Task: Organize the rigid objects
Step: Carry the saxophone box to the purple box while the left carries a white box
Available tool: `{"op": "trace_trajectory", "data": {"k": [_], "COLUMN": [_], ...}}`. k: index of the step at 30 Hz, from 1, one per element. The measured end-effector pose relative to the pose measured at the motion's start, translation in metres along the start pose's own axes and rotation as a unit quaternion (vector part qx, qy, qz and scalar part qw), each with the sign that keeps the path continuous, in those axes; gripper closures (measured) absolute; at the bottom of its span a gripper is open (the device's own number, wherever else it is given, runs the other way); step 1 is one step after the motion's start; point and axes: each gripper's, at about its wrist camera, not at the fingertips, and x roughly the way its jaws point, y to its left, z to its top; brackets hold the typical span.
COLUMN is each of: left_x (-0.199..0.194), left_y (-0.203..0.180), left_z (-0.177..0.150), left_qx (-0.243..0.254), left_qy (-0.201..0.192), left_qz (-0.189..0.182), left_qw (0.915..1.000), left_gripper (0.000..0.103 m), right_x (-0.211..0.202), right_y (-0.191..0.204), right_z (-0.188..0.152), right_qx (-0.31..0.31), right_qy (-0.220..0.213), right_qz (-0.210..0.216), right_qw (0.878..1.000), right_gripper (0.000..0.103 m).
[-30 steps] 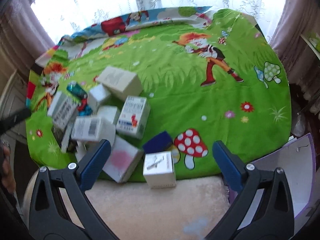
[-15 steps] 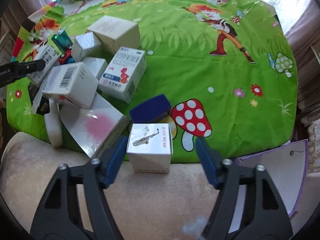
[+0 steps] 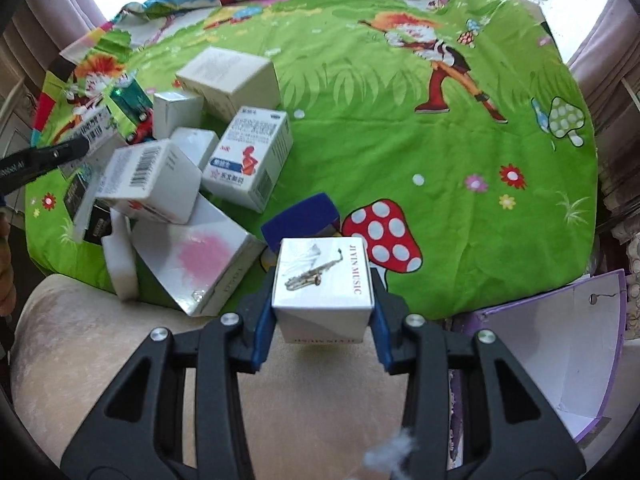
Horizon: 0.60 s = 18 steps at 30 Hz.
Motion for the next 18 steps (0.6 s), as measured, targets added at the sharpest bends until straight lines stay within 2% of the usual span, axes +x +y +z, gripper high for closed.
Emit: {"op": "trace_trajectory", "data": {"k": [5, 7, 9, 14, 18], "left_x": [-0.017, -0.025, -0.029, -0.017, -0.023], "left_y": [0.0, -0.004, -0.006, 0.004, 0.001], "left_z": [0.0, 0.001, 0.003, -0.002, -0.004], "left_qx": [-0.007, 0.0, 0.001, -0.028, -0.031], "left_qy": [-0.019, -0.028, -0.033, -0.008, -0.012], "left_qz": [-0.008, -0.011, -0.013, -0.029, -0.045], "left_qw": [0.9998, 0.9995, 0.9994, 0.9992, 0.9984], "left_gripper": [0.071, 0.078, 0.078, 0.078, 0.078], "right_x": [-0.019, -0.026, -0.028, -0.029, -0.036], "right_y": [-0.004, -0.007, -0.012, -0.015, -0.02], "right_z": [-0.001, -0.003, -0.004, -0.008, -0.009], "right_qx": [0.005, 0.01, 0.017, 0.024, 0.027], "right_qy": [-0.022, -0.029, -0.031, -0.033, -0.043], "right_qz": [0.011, 0.015, 0.019, 0.022, 0.022], "right_qw": [1.0, 0.999, 0.999, 0.999, 0.998], "right_gripper": [0.058, 0.058, 0.058, 0.058, 0.058]}}
